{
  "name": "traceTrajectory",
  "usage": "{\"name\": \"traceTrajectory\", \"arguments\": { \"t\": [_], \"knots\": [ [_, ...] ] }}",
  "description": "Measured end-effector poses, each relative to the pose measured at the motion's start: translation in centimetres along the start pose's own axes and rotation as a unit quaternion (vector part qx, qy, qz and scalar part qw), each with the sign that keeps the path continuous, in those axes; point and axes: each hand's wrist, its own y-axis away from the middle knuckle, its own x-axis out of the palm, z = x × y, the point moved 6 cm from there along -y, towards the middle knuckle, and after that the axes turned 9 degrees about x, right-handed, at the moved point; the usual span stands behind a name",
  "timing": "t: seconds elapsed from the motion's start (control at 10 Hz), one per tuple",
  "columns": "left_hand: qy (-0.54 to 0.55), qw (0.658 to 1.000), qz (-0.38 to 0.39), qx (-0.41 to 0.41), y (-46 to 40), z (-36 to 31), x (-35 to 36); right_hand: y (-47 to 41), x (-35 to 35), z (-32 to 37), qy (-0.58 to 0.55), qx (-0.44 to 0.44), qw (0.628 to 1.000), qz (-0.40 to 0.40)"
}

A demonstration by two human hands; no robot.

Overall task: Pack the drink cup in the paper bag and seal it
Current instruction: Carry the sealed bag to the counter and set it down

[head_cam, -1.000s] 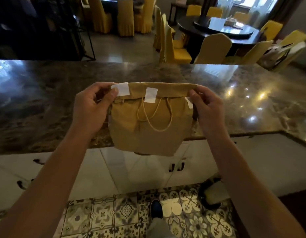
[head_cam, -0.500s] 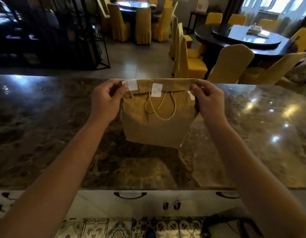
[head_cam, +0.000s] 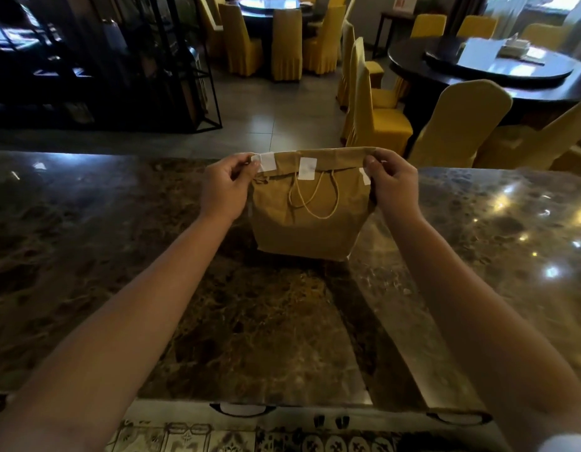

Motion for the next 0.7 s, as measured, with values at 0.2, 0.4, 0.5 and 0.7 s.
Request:
{"name": "traceTrajectory", "arguments": {
  "t": [0.2, 0.4, 0.5, 0.7],
  "knots": [
    [-0.035, 0.999, 0.021, -0.016, 1.2, 2.8, 1.0, 0.5, 1.2, -2.7, -0.002, 0.028, 0.999, 0.031],
    [-0.022, 0.999, 0.026, -0.042, 1.1, 3.7, 1.0, -0.2, 1.7, -2.5, 0.010, 0.032, 0.999, 0.030],
    [-0.024, 0.999, 0.028, -0.035, 0.7, 3.0, 0.8, -0.2, 1.4, -2.2, 0.018, 0.035, 0.999, 0.025],
    [0.023, 0.999, 0.023, -0.009, -0.9, 1.0, -0.1, -0.4, 0.6, -0.3, 0.043, 0.025, 0.999, 0.001]
  ]
}}
